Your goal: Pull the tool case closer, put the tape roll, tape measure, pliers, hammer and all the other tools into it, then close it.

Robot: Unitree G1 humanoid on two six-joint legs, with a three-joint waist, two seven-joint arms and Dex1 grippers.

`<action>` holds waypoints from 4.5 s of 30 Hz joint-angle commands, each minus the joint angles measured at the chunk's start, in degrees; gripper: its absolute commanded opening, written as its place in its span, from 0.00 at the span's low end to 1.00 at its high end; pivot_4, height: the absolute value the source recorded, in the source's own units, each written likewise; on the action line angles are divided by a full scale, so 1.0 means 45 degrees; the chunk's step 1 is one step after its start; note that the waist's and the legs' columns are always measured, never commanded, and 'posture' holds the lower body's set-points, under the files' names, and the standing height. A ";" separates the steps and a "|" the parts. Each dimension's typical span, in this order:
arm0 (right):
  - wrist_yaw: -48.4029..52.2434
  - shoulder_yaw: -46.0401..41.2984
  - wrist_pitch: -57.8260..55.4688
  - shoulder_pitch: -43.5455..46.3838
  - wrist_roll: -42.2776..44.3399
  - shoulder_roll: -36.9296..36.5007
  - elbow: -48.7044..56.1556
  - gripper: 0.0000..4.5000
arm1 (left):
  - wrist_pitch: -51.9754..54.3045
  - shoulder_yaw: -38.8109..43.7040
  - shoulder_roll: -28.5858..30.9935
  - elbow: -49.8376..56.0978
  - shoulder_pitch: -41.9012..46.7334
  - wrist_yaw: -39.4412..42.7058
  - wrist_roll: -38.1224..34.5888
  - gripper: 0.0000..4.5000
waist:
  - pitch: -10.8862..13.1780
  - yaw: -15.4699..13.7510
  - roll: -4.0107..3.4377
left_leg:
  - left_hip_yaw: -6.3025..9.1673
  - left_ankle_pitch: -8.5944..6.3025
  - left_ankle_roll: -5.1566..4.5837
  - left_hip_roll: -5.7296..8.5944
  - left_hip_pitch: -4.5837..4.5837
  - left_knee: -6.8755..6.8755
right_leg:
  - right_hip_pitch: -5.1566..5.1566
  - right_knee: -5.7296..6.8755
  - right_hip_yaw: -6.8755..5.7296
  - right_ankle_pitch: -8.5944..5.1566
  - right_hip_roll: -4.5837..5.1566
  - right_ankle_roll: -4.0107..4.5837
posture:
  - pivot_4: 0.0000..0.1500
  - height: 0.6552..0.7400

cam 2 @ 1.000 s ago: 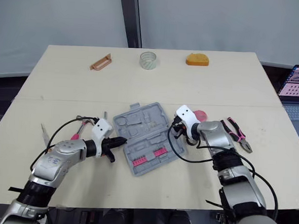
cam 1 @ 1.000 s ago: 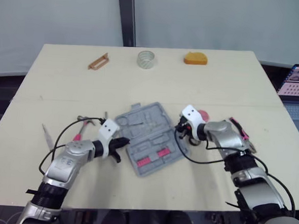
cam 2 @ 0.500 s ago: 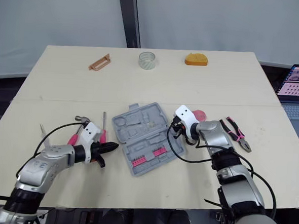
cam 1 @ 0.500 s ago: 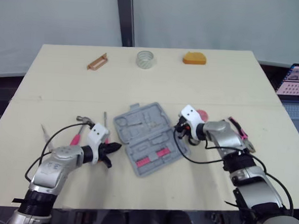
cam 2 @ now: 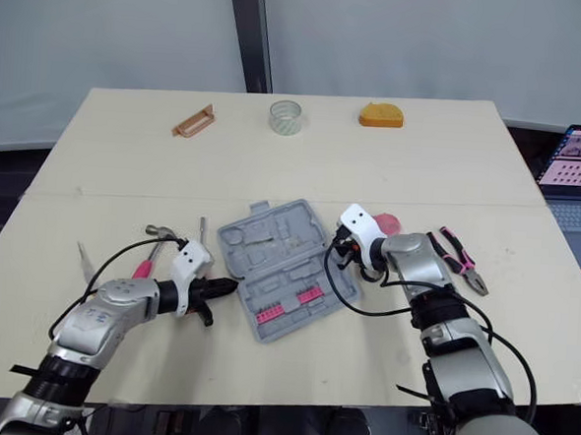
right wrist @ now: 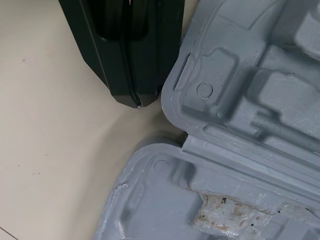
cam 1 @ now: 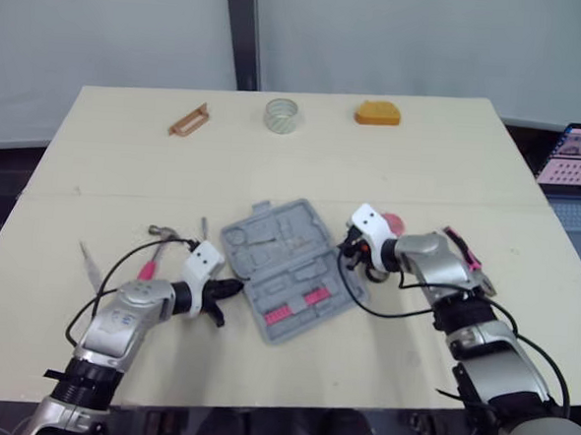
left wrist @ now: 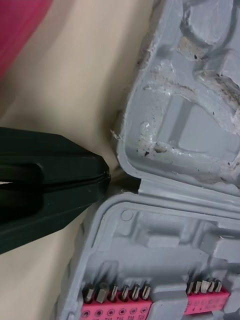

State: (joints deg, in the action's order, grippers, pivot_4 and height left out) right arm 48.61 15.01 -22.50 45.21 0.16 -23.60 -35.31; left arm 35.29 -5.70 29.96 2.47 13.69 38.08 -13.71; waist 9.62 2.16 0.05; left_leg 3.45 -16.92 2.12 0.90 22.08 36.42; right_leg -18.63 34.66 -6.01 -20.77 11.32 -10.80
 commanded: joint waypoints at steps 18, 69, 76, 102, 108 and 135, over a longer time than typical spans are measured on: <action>0.0561 -0.0237 0.1058 0.0174 -0.0023 0.0274 0.0238 0.00 | -0.0475 -0.0266 -0.0267 -0.0051 0.0101 0.0105 0.0326 0.00 | 0.0000 -0.0016 0.0000 | 0.0001 0.0000 0.0000 0.0002 0.0001 0.0000 | -0.0001 0.0002 0.0000 0.0000 0.0001 0.0000 | 1.00 1.00; 0.0203 -0.0720 -0.6491 -0.7789 0.2592 -0.3090 1.3272 0.00 | 0.1080 0.0050 0.0914 0.3565 -0.3057 0.0431 -0.0273 0.00 | 0.0003 -0.0345 0.0003 | -0.0017 -0.0010 0.0010 0.0002 0.0002 0.0002 | 0.0006 -0.0027 0.0002 0.0000 0.0005 0.0000 | 1.00 1.00; -0.0114 -0.0822 -0.6729 -0.8119 0.2936 -0.3315 1.3583 0.00 | 0.1077 0.0003 0.0895 0.3516 -0.2990 0.0413 -0.0278 0.00 | 0.0004 -0.0487 0.0005 | -0.0028 -0.0010 0.0009 0.0002 0.0003 0.0004 | 0.0006 -0.0040 0.0003 0.0000 0.0006 0.0000 | 1.00 1.00; -0.0968 -0.1216 -0.7338 -0.9554 0.3958 -0.3832 1.4986 0.00 | 0.1485 -0.0299 0.0970 0.4357 -0.3723 0.0418 -0.0532 0.00 | 0.0004 -0.0500 0.0006 | -0.0032 -0.0011 0.0007 0.0002 0.0002 0.0003 | 0.0013 -0.0054 0.0003 0.0000 0.0007 0.0000 | 1.00 1.00; -0.1152 -0.1291 -0.7418 -0.9796 0.4132 -0.3912 1.5203 0.00 | 0.1507 -0.0275 0.0987 0.4464 -0.3944 0.0412 -0.0563 0.00 | 0.0004 -0.0503 0.0006 | -0.0033 -0.0011 0.0007 0.0001 0.0003 0.0003 | 0.0012 -0.0056 0.0003 0.0000 0.0007 0.0000 | 1.00 1.00; -0.1456 -0.1430 -0.7342 -1.0248 0.4535 -0.4219 1.5326 0.00 | 0.2058 0.0012 0.1054 0.5198 -0.4880 0.0201 -0.0921 0.00 | 0.0004 -0.0518 0.0007 | -0.0035 -0.0013 0.0005 0.0001 0.0002 0.0002 | 0.0023 -0.0080 0.0003 0.0000 0.0007 0.0000 | 1.00 1.00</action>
State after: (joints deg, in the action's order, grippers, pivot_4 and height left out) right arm 42.49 9.54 -56.14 -0.76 19.70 -42.09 31.42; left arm 43.85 -5.55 34.27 24.43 -7.37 39.04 -17.19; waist 9.64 -0.18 0.09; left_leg 3.29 -16.98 2.15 0.90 22.09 36.43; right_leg -18.53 34.30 -5.99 -20.77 11.35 -10.80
